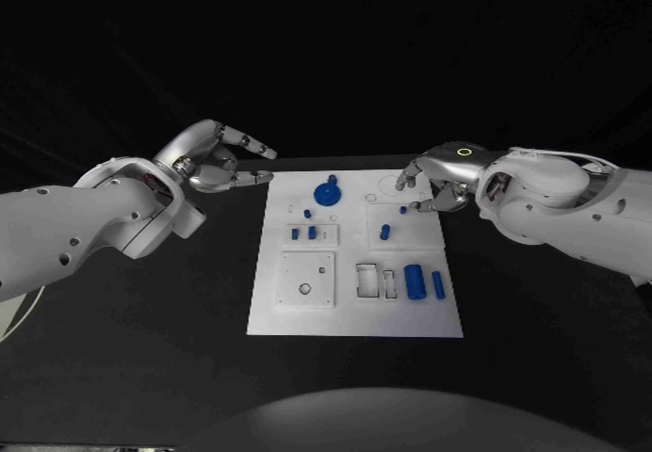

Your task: Assemble the parts on the task board

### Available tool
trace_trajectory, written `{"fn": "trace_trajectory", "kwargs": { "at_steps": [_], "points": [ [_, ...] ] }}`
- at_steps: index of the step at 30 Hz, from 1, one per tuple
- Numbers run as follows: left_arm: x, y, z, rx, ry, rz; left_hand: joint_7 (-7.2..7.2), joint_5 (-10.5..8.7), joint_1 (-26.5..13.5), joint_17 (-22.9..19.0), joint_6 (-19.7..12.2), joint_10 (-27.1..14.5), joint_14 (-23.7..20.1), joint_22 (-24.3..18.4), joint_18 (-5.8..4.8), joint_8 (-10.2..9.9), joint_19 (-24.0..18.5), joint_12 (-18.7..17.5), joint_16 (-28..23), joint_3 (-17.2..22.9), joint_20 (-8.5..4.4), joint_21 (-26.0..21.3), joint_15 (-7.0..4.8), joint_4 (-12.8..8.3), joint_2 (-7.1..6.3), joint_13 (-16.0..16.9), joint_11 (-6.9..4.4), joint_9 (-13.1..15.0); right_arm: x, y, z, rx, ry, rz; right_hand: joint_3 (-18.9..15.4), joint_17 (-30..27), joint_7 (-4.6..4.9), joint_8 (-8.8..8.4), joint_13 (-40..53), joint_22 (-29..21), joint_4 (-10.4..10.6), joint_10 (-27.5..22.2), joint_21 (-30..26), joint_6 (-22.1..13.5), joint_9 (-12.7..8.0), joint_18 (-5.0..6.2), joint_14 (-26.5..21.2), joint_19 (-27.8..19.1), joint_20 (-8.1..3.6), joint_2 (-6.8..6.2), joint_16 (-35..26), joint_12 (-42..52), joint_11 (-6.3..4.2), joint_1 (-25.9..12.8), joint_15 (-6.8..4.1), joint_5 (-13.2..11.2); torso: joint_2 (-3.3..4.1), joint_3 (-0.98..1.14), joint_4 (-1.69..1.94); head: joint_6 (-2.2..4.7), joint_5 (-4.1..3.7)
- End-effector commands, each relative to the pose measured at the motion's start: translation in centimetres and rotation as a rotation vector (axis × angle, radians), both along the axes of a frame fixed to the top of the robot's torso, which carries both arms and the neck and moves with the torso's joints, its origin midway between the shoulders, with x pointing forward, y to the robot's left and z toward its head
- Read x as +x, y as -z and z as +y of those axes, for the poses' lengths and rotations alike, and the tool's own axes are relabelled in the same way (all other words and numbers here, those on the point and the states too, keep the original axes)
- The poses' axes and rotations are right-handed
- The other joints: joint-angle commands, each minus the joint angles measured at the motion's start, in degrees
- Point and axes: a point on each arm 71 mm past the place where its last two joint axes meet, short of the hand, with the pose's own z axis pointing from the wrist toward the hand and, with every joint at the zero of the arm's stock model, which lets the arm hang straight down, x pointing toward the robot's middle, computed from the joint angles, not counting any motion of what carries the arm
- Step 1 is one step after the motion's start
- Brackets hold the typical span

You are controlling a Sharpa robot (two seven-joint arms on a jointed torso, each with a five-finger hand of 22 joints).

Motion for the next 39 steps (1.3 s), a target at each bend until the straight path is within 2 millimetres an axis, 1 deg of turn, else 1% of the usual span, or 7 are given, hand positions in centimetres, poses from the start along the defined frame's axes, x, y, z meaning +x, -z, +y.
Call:
{"fn": "trace_trajectory", "kwargs": {
  "at_steps": [1,10,19,25,29,35,39],
  "points": [
    [0.0,-0.1,0.0,-0.013,0.006,-0.006,0.3,0.3,0.71,-0.02,0.11,-0.35,-0.47,9.13,0.94,-0.3,-0.18,0.41,0.01,0.32,0.08,-0.02,0.02,0.02,0.02,-0.08,-0.22,-0.08,0.0,0.5,0.0,-0.043,-0.004,0.009,0.59,-0.15,0.25,-0.16,-0.13,6.87,-0.13,0.75,-0.36,0.96,0.29,-1.0,0.25,0.37,-0.07,-0.23,0.33,-0.36,-0.04,-0.59,-0.19,0.96,-0.06,0.05,0.12,-0.01,-0.36],
    [-0.1,0.0,0.0,-0.012,0.005,-0.002,0.17,0.77,1.48,-0.04,0.2,-0.37,-0.49,9.14,0.93,-0.33,-0.18,1.06,0.07,0.44,0.09,0.02,0.06,-0.05,0.11,-0.21,-0.1,-0.16,0.3,1.3,0.4,-0.043,-0.01,0.015,2.48,-0.38,0.87,0.15,-0.09,7.02,-1.16,2.3,-0.38,3.05,1.52,-1.0,0.26,0.58,-0.29,-0.32,0.54,-0.01,-0.31,-0.13,-0.41,3.6,-0.09,0.06,0.09,-0.01,-0.27],
    [-0.3,0.1,0.3,-0.007,0.0,0.005,0.12,0.83,1.98,-0.09,0.35,-0.39,-0.51,9.16,0.91,-0.3,-0.15,1.41,0.08,0.51,0.1,0.11,0.08,-0.07,0.14,-0.29,-0.08,-0.18,0.7,1.9,0.8,-0.046,-0.013,0.027,3.05,-0.4,1.0,-0.04,0.14,7.09,-1.42,3.04,-0.25,3.02,1.88,-1.04,0.29,0.71,-0.36,-0.31,0.62,0.41,-0.37,-0.2,-0.48,3.37,-0.1,0.01,0.08,-0.01,-0.31],
    [-0.3,0.1,0.4,-0.005,-0.001,0.011,0.1,0.84,2.09,-0.14,0.42,-0.37,-0.53,9.15,0.92,-0.28,-0.16,1.52,0.07,0.54,0.1,0.08,0.09,-0.05,0.19,-0.31,-0.07,-0.18,0.8,2.5,1.0,-0.051,-0.015,0.041,3.94,0.36,2.21,0.03,0.76,7.57,-1.88,3.85,1.31,3.83,2.69,-1.36,0.87,1.72,-0.57,-0.28,1.34,1.26,-0.78,-0.46,-0.73,2.96,-0.1,0.03,0.15,-0.01,-0.26],
    [-0.4,0.1,0.3,-0.002,0.0,0.015,0.1,0.84,2.09,-0.14,0.42,-0.37,-0.53,9.15,0.92,-0.28,-0.16,1.52,0.07,0.54,0.1,0.08,0.09,-0.05,0.19,-0.31,-0.07,-0.18,0.8,2.8,1.1,-0.056,-0.013,0.05,4.07,0.21,2.3,0.04,0.86,7.56,-1.99,3.95,1.28,3.95,2.8,-1.35,0.8,1.71,-0.6,-0.3,1.3,1.39,-0.85,-0.43,-0.78,2.97,-0.09,0.01,0.11,-0.01,-0.12],
    [-0.4,0.2,0.3,0.004,0.002,0.017,0.04,0.81,2.76,-0.28,0.5,-0.32,-0.58,9.15,0.91,-0.29,-0.17,1.97,0.03,0.65,0.13,0.09,0.14,-0.11,0.21,-0.41,0.05,-0.23,1.0,3.1,0.9,-0.067,0.001,0.065,4.42,-0.08,2.02,0.25,1.04,7.53,-2.23,3.73,1.16,4.49,3.27,-1.34,0.62,1.63,-0.66,-0.35,1.21,1.46,-0.75,-0.55,-0.78,3.55,-0.07,-0.08,0.04,-0.01,-0.6],
    [-0.3,0.2,0.4,0.008,0.001,0.019,-0.01,0.78,2.93,-0.34,0.53,-0.3,-0.6,9.15,0.91,-0.29,-0.16,2.09,0.0,0.68,0.14,0.12,0.16,-0.12,0.22,-0.44,0.1,-0.24,1.1,3.2,0.9,-0.069,0.006,0.068,5.01,-0.22,1.95,0.25,1.25,7.51,-2.63,3.52,1.09,4.6,3.82,-1.34,0.49,1.55,-0.69,-0.33,1.22,1.54,-0.73,-0.6,-0.78,4.88,-0.06,-0.07,0.0,-0.01,-0.8]
  ]
}}
